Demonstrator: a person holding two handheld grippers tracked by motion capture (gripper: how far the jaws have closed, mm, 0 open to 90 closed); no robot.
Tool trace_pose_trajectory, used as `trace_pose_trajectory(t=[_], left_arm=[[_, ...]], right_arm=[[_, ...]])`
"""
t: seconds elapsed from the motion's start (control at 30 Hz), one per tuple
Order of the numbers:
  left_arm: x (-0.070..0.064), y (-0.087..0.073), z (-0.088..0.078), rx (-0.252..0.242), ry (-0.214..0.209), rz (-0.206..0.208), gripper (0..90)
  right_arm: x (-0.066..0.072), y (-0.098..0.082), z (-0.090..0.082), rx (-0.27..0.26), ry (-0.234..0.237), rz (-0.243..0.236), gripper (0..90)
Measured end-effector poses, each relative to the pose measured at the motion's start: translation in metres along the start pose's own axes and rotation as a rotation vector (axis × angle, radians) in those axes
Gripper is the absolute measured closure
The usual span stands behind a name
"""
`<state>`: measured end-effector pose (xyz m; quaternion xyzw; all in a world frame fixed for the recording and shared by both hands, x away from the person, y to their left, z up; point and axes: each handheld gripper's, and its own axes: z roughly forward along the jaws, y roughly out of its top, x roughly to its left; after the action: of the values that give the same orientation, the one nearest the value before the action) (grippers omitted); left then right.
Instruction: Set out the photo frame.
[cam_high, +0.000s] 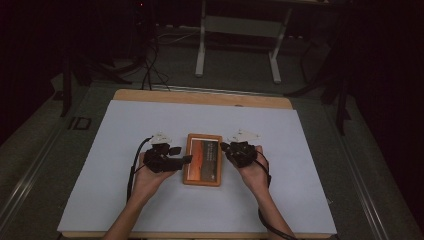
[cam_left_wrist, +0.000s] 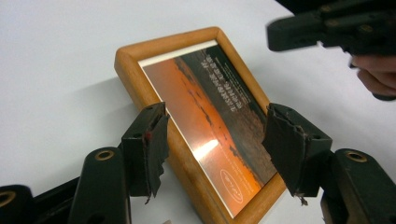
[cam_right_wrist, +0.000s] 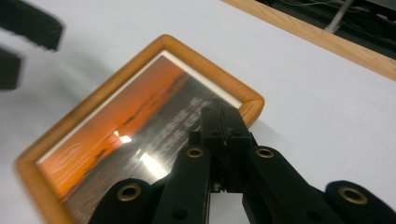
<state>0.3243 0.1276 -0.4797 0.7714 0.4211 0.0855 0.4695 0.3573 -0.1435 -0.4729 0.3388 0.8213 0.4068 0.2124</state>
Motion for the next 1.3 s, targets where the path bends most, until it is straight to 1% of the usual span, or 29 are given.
trace_pose_trajectory(t=[0.03,0.13,0.17,0.27,0.43,0.53,0.57,0.77,0.8,1.1,1.3], left_arm=[[0.000,0.000,0.000,0.001,0.000,-0.003,40.2],[0.000,-0.001,-0.001,-0.003,-0.002,-0.004,40.2],[0.000,-0.001,-0.002,-0.006,-0.004,-0.006,40.2],[0.001,-0.001,-0.004,-0.007,-0.002,-0.006,40.2],[0.002,-0.001,-0.004,-0.007,0.000,-0.015,40.2],[0.002,-0.001,-0.005,-0.007,-0.001,-0.016,40.2],[0.002,-0.001,-0.005,-0.009,-0.001,-0.016,40.2],[0.002,-0.001,-0.006,-0.008,-0.002,-0.014,40.3],[0.002,-0.001,-0.006,-0.009,-0.002,-0.014,40.2],[0.002,-0.001,-0.007,-0.016,-0.001,-0.018,40.2],[0.004,-0.001,-0.009,-0.021,0.003,-0.027,40.2]], right_arm=[[-0.002,0.002,0.006,0.004,-0.004,0.006,89.9],[-0.003,0.003,0.008,0.007,-0.002,0.006,89.9],[-0.005,0.006,0.016,0.001,0.013,0.024,89.9],[-0.006,0.011,0.024,0.010,0.008,0.021,89.9],[-0.008,0.017,0.037,0.022,-0.014,0.014,89.9],[-0.008,0.018,0.041,0.031,-0.021,0.010,89.9],[-0.008,0.019,0.046,0.046,-0.028,0.000,89.8],[-0.009,0.018,0.052,0.060,-0.034,0.004,89.9],[-0.010,0.017,0.054,0.069,-0.044,-0.003,89.9],[-0.012,0.016,0.054,0.072,-0.037,0.009,89.9],[-0.014,0.014,0.054,0.075,-0.044,0.016,89.9]])
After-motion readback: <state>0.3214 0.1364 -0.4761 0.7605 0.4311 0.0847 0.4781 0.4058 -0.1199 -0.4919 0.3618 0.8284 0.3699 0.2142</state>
